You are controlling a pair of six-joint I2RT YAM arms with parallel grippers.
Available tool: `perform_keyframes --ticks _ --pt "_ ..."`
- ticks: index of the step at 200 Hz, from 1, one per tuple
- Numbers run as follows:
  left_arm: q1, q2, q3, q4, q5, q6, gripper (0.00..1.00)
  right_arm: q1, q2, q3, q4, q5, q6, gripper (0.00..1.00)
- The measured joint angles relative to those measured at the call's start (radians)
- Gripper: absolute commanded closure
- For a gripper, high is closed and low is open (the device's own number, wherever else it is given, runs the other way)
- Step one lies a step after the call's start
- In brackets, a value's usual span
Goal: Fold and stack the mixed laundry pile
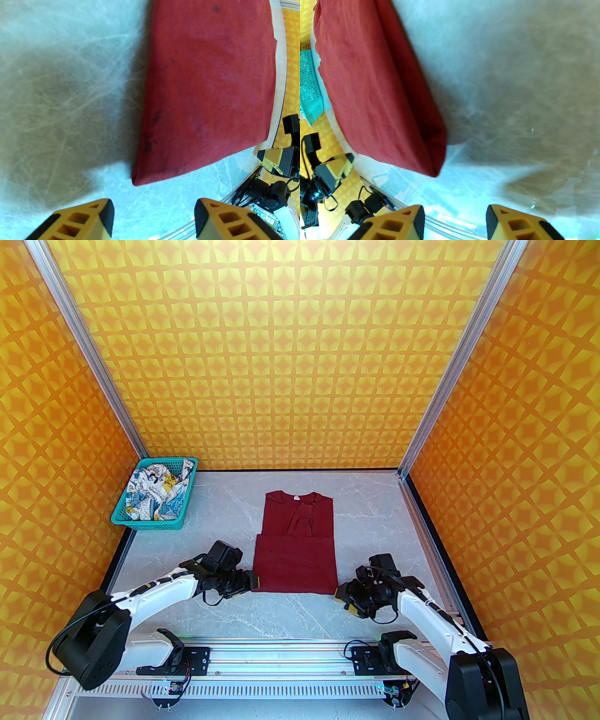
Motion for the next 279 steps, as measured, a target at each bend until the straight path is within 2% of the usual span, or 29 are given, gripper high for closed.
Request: perform_keyframes --ticks 89,169,196,265,279 --pt "-0.045 0.091 0.026 0.050 -0.016 -0.059 0.43 0.019 0.066 -0.013 0.161 -0.036 0.080 0.69" --pt "-0.060 0.126 0.065 0.008 -0.044 -0.099 0.50 0.019 0.089 -0.013 0.212 -0.036 0.115 0.74" --pt "-0.095 0.136 0.072 0.033 -0.060 -0.103 0.58 0.019 0.072 -0.013 0.212 -0.036 0.119 0.77" --pt "-0.120 0.151 0.073 0.063 -0.063 -0.106 0.60 0.019 0.071 -0.013 0.213 -0.035 0.123 0.80" --pt "-0.120 0.150 0.073 0.063 -0.069 -0.108 0.55 0.019 0.070 -0.013 0.212 -0.033 0.126 0.75"
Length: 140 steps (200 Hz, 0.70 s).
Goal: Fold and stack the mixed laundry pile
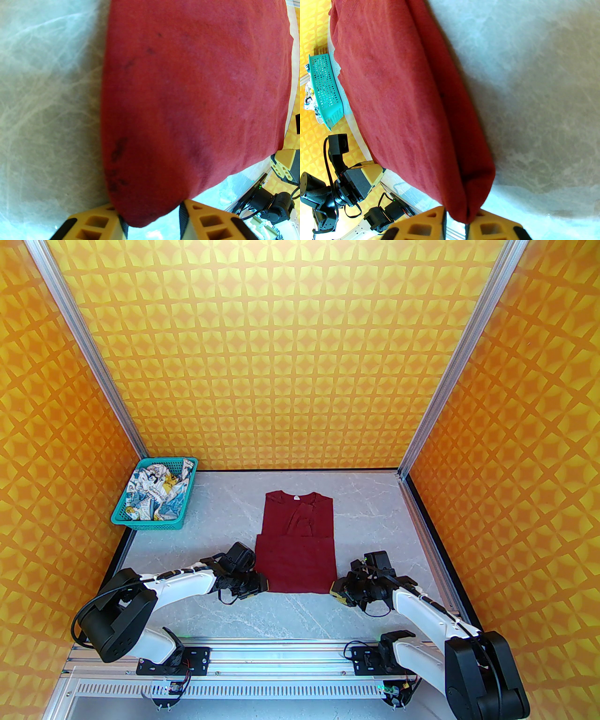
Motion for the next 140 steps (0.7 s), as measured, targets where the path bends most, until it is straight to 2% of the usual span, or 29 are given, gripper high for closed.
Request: perform_keyframes --ticks 35,69,103,140 --pt "-0.001 -0.021 0.000 -0.020 -0.036 -0.006 0.56 0.000 -0.025 0.000 -0.003 0.011 0.003 0.62" --pt "-0.001 -0.032 0.000 -0.031 -0.063 -0.008 0.63 0.000 -0.038 -0.001 -0.011 0.034 0.003 0.58" --pt "-0.001 -0.014 0.001 -0.029 -0.074 -0.009 0.71 0.000 -0.027 -0.014 0.003 0.042 0.010 0.65" --pt "-0.001 -0.007 0.002 -0.023 -0.080 -0.012 0.93 0.000 0.019 -0.015 0.053 0.050 0.024 0.79"
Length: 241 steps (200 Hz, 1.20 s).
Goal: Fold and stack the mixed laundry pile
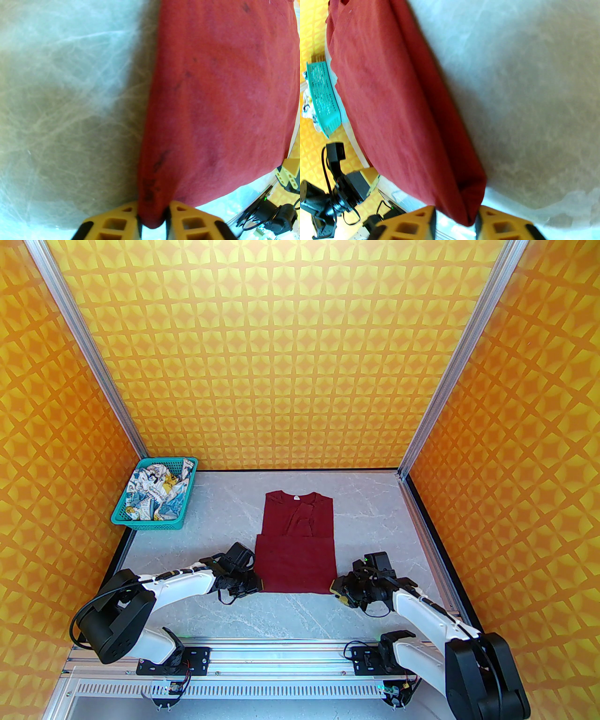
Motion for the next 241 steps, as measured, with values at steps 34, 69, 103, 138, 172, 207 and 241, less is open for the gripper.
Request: perform_keyframes --ticks 34,69,103,138,172,207,241 --pt "0.000 -0.015 0.006 0.000 -0.005 0.021 1.00 0.000 0.006 0.006 0.001 0.017 -0.004 0.90" --pt "0.000 -0.056 0.069 -0.005 -0.013 0.070 1.00 0.000 -0.039 0.075 -0.061 0.045 -0.020 1.00" --pt "0.026 -0.058 0.204 -0.015 -0.021 0.137 1.00 -0.002 -0.044 0.207 -0.110 0.069 -0.037 1.00" --pt "0.104 -0.002 0.394 -0.027 -0.027 0.200 1.00 -0.025 0.046 0.375 -0.127 0.080 -0.051 1.00" --pt "0.180 0.101 0.579 -0.010 -0.017 0.233 1.00 -0.055 0.178 0.574 -0.125 0.087 -0.064 1.00" --pt "0.267 0.240 0.715 0.040 0.026 0.232 1.00 -0.083 0.344 0.780 -0.099 0.086 -0.068 1.00" --pt "0.327 0.402 0.842 0.069 0.080 0.225 1.00 -0.095 0.521 0.938 -0.069 0.072 -0.067 1.00"
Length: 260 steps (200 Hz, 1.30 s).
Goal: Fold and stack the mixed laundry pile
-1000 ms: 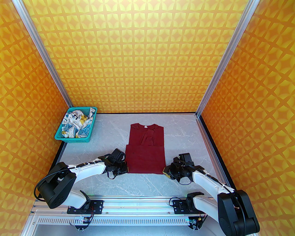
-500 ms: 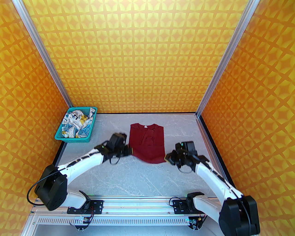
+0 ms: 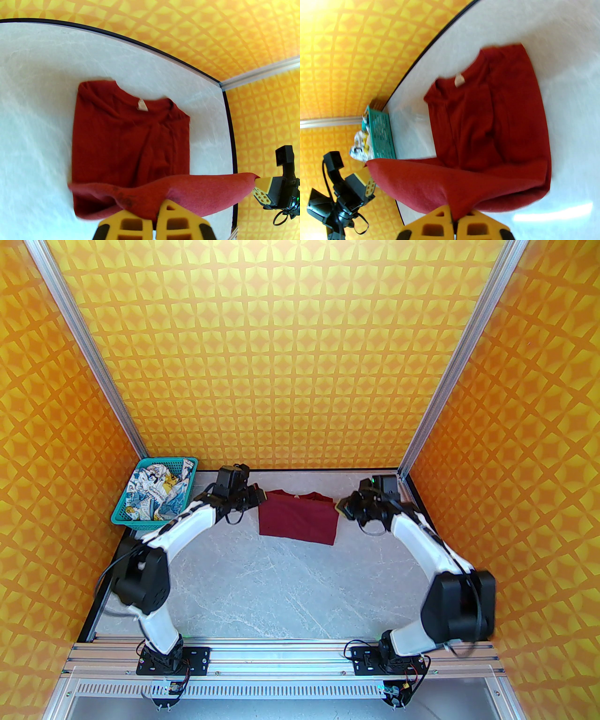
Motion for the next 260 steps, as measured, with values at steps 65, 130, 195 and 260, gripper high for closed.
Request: perform_keyframes --ticks 65,130,195,260 --pt "0.056 0.246 0.219 0.037 0.087 -0.050 1.00 -0.019 0.317 0.240 0.020 -0.029 0.012 1.00" --pt "0.090 0.521 0.418 0.153 0.164 -0.128 0.73 -0.056 0.614 0.472 0.037 -0.069 0.009 0.84" --pt "0.132 0.638 0.414 0.323 0.198 -0.164 0.65 -0.094 0.764 0.563 0.122 -0.117 -0.001 0.57" --pt "0.059 0.330 0.253 0.185 0.090 0.193 0.58 -0.111 0.461 0.291 0.104 0.007 -0.101 0.52"
